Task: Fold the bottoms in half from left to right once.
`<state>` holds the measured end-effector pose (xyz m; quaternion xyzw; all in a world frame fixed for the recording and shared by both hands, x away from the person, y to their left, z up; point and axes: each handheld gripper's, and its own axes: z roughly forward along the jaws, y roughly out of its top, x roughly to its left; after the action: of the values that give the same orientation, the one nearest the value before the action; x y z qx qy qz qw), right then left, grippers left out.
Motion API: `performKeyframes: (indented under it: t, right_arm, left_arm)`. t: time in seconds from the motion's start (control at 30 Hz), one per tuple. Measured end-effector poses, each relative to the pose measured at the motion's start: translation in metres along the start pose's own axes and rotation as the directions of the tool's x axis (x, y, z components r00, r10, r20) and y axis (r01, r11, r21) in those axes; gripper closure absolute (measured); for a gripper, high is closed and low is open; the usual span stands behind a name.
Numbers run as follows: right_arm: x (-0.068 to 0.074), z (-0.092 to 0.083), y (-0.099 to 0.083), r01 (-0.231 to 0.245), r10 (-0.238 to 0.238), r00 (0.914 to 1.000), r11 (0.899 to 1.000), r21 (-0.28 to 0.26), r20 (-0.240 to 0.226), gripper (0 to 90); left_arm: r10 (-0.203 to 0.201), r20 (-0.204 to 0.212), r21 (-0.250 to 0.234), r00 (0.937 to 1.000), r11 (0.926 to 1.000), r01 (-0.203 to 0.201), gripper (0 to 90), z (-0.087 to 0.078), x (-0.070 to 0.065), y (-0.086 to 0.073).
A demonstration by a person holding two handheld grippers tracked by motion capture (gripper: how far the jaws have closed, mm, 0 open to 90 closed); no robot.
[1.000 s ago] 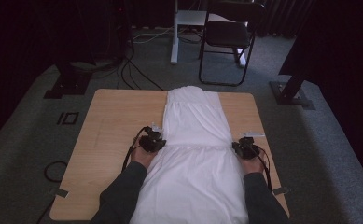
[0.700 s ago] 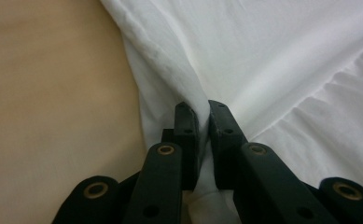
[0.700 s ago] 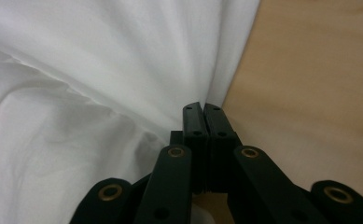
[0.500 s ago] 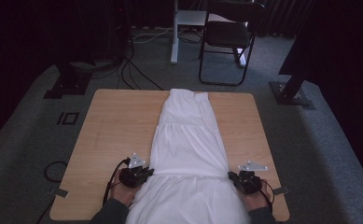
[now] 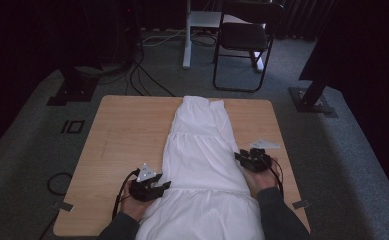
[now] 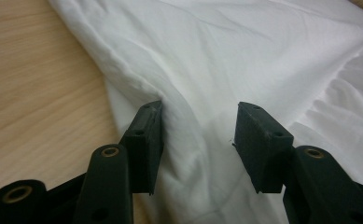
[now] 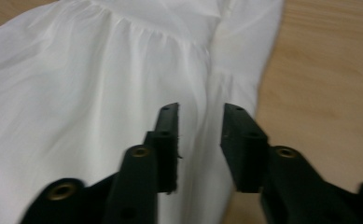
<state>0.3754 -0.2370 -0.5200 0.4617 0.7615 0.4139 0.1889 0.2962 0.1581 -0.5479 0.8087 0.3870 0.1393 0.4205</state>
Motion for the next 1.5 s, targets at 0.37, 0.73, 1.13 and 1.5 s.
performKeyframes:
  t: [0.37,0.73,1.13,1.5]
  right_arm:
    - [-0.005,0.097,0.050,-0.007,0.009,0.9998,0.994,0.108,-0.015,59.9]
    - [-0.024,0.053,0.065,-0.016,0.029,0.9703,0.998,-0.054,0.240,88.8]
    - [-0.045,0.074,0.027,-0.121,0.110,0.9805,0.991,0.061,0.163,61.3]
    - [-0.021,0.086,0.027,-0.020,0.002,0.9867,0.994,0.110,0.163,66.7]
  left_arm:
    - [-0.006,0.017,0.033,0.9998,0.9994,0.006,46.0,0.011,-0.002,-0.007]
    - [0.028,-0.028,0.036,0.9992,0.9990,-0.027,44.6,0.010,-0.011,-0.010]
    - [0.037,-0.042,0.006,0.9985,0.9993,-0.036,41.4,-0.001,-0.002,0.015]
    - [0.031,-0.177,0.057,0.9838,0.9981,-0.021,49.8,0.084,0.040,0.110]
